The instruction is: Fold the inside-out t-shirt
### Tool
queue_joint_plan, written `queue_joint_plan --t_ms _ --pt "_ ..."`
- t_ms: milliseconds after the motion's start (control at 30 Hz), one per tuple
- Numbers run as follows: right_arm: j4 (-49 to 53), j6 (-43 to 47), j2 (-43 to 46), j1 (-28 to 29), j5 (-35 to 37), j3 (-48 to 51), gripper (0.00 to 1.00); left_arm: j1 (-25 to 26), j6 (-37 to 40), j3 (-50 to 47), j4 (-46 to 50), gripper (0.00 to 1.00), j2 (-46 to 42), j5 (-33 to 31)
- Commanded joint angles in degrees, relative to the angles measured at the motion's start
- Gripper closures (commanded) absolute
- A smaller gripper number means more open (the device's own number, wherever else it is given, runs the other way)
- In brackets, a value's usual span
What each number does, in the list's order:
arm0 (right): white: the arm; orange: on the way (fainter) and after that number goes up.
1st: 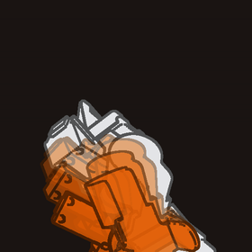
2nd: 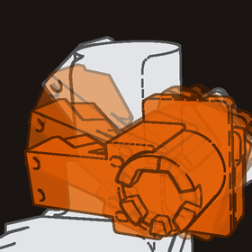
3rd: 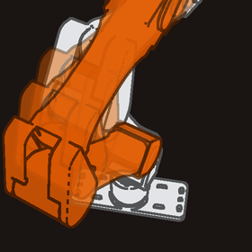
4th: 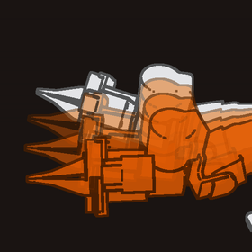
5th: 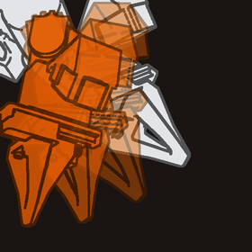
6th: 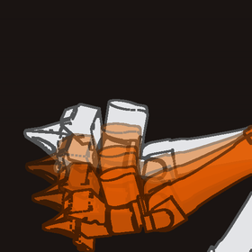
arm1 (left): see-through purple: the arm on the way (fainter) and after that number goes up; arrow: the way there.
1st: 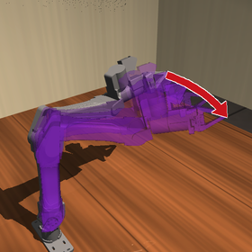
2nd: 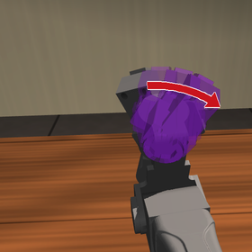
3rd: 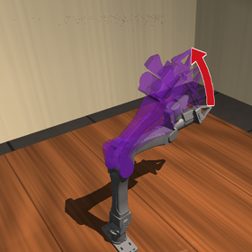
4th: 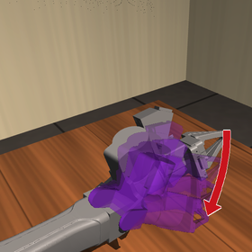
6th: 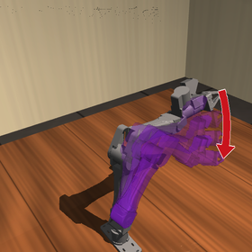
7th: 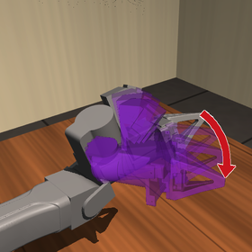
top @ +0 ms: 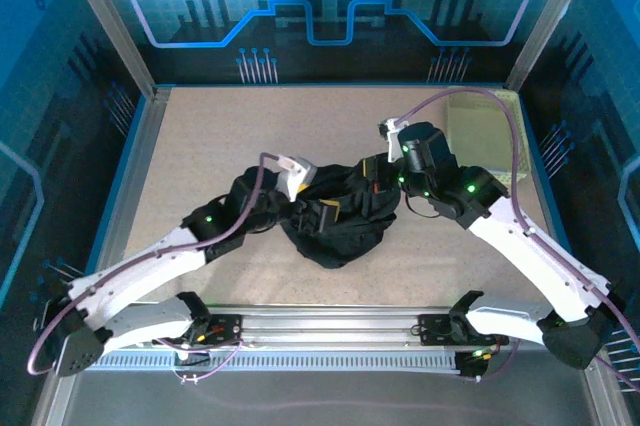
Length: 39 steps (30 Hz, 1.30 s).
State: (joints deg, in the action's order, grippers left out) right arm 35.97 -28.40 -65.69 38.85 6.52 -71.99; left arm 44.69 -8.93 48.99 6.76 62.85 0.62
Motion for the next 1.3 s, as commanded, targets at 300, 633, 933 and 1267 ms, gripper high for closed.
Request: queue_joint_plan --t_ms 300,633,933,1267 --pt "1.23 0.88 1.27 1.31 2.12 -5.83 1.0 2.43 9.81 12.74 3.51 0.33 17.2 -6.6" --pt "7.95 2.8 -8.36 -9.7 1.44 -20.97 1.0 2.42 7.39 18.53 6.72 0.97 11.1 -4.16" --pt "10.78 6.05 -20.06 -10.3 0.9 -30.25 0.54 -3.2 -4.88 23.19 3.42 1.0 6.75 3.01" --pt "-5.56 -1.46 -6.64 -4.62 1.93 9.0 0.22 -14.39 -14.48 13.45 0.19 1.0 4.96 7.11"
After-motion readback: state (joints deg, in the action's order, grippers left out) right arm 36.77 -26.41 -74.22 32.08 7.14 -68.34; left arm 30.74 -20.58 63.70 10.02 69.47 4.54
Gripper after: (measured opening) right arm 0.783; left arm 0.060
